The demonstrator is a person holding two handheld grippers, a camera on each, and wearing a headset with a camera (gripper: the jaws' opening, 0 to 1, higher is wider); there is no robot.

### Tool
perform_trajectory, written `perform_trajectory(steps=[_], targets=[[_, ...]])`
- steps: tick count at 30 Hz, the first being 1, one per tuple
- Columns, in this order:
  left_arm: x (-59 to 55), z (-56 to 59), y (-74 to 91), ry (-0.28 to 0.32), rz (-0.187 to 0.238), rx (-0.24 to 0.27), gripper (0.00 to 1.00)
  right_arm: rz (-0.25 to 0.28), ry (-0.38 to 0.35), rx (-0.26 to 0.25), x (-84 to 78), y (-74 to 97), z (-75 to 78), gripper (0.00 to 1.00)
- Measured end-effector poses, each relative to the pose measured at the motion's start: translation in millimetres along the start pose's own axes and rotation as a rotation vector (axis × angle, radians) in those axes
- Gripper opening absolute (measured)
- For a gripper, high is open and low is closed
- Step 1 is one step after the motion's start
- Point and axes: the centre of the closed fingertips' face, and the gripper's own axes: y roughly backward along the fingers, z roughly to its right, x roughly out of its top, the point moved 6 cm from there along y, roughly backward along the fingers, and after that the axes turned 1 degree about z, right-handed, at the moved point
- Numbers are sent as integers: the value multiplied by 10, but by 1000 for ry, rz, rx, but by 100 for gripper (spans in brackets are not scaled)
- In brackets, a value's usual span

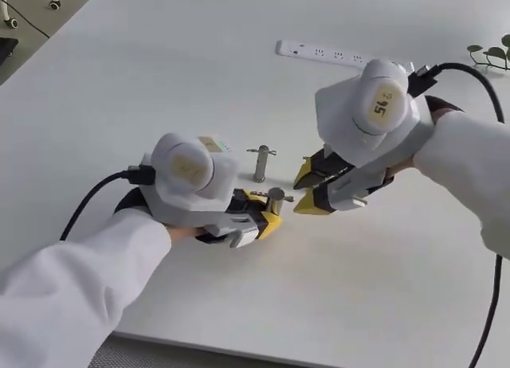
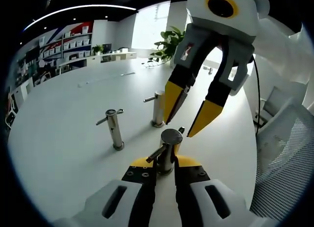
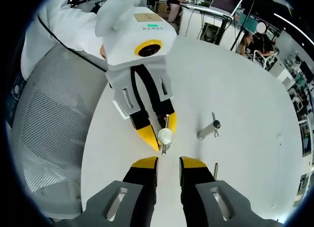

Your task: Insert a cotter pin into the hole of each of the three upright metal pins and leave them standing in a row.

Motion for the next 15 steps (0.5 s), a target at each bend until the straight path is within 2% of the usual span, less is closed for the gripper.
perform_trajectory(steps=[5,7,9,15], targets=[[2,8,4,-8,1,-2,12,21,4,7,32,0,-31,0],[2,9,6,-11,2,-2,12,23,-1,10,25,-21,-28,0],[8,11,6,-61,2,-3,12,19,1,13,19,-51,-43,0],[4,-1,3,-48,2,-3,12,23,7,15,43,-110,-76,0]])
